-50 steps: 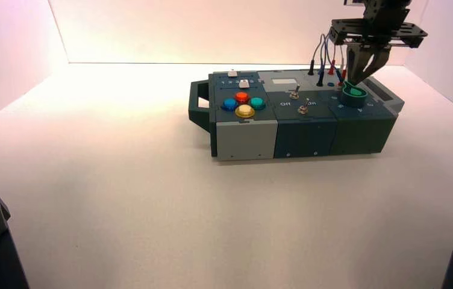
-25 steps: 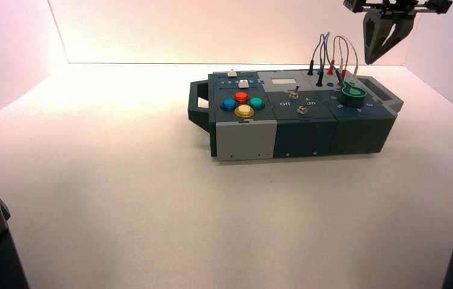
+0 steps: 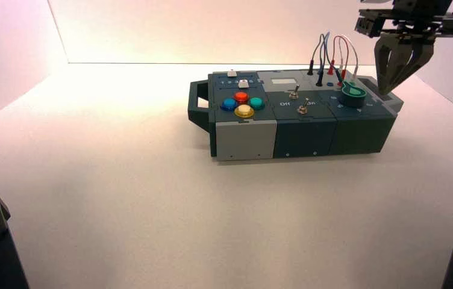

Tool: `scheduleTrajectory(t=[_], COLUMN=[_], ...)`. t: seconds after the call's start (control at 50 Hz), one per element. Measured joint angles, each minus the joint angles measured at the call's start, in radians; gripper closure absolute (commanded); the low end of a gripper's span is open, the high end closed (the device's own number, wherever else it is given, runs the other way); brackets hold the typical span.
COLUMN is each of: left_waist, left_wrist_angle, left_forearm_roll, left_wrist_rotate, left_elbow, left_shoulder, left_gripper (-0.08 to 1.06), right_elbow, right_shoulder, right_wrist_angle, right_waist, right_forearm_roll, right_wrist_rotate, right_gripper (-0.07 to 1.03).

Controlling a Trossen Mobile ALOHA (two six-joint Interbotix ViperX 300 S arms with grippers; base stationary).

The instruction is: Turn the knob to position 1.

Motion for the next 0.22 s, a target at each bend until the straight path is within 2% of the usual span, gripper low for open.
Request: scheduleTrajectory(t=[0.22], left_waist=[0.002], left_wrist_angle=[0.002], left_forearm_roll=[0.003], left_wrist_rotate=[0.006], left_elbow=[0.000], left_shoulder=[0.008], left_gripper=[1.01], right_elbow=[0.006], right_shoulder=[-0.054], right_wrist_angle=[-0.006], right_waist=[0.003], right_forearm_roll=[0.002], right_wrist_rotate=[-0.002], right_gripper=[0.99])
